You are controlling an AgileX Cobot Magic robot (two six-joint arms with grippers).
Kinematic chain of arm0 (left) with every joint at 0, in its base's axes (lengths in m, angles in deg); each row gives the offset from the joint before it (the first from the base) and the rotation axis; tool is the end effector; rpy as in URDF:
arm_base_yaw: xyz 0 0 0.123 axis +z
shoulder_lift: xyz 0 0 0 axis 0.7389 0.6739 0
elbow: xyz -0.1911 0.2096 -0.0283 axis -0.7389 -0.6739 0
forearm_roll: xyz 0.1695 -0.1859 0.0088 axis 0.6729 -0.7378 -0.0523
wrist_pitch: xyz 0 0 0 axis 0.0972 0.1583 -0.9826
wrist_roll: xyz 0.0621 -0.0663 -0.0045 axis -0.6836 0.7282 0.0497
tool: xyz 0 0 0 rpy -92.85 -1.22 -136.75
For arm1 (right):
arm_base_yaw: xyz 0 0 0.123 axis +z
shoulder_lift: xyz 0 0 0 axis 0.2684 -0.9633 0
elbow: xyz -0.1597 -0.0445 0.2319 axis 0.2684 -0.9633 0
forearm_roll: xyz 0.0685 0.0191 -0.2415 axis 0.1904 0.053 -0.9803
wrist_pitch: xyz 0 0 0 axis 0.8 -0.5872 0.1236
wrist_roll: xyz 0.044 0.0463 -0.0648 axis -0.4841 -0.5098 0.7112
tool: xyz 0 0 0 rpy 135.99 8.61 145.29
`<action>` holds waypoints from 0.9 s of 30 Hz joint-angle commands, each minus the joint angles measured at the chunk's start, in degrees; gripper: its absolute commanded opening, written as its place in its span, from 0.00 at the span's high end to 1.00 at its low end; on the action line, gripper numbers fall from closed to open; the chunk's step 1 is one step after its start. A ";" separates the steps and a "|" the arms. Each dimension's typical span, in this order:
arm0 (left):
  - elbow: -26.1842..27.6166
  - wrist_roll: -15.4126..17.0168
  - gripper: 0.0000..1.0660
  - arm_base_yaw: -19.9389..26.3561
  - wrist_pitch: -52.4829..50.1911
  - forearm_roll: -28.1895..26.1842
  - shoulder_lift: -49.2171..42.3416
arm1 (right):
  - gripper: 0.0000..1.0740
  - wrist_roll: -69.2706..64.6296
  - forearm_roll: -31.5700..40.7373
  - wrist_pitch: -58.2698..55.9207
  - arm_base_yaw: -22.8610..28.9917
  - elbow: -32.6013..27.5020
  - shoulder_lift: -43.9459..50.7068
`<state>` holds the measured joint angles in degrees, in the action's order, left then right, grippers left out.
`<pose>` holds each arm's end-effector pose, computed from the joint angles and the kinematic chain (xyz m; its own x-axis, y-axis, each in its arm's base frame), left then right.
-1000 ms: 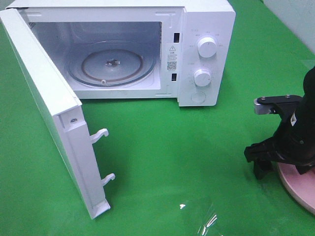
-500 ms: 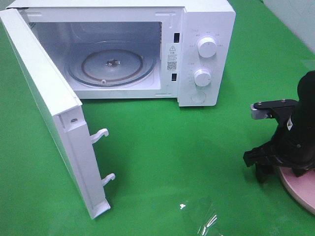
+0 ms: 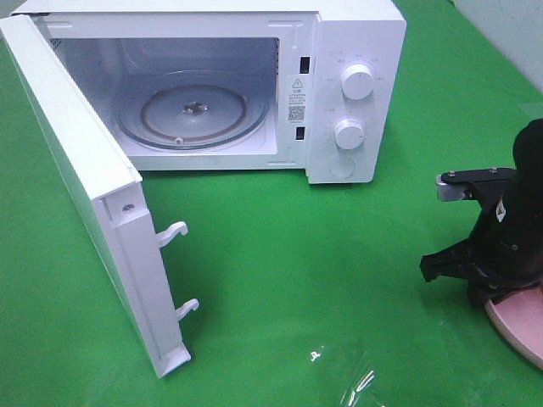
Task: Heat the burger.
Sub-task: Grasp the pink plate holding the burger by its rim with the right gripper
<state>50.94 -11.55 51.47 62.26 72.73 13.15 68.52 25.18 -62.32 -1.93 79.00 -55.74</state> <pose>-0.0076 -0.0103 0.2807 -0.4454 -0.0881 -0.8910 0.0029 0.9950 -0.0998 0.2665 0.0547 0.1072 -0.9817 -0.1096 -0.1559 -0.0970 0.9915 -0.0863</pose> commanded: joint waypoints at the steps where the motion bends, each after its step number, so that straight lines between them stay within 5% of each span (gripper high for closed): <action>1: 0.00 0.52 0.09 0.17 -0.40 -0.29 -0.86 | 1.00 0.46 0.00 0.00 -0.11 -0.74 -1.20; 13: 0.00 0.52 0.09 0.17 -0.40 -0.29 -0.86 | 1.00 -0.11 -1.26 -2.64 0.06 -0.74 -0.40; 27: 0.00 0.52 0.09 0.17 -0.40 -0.29 -0.86 | 1.00 -10.71 -12.55 -6.93 7.68 -0.74 1.20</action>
<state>50.94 -11.55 51.47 62.26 72.73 13.15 57.92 13.67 -69.94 5.34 78.49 -54.59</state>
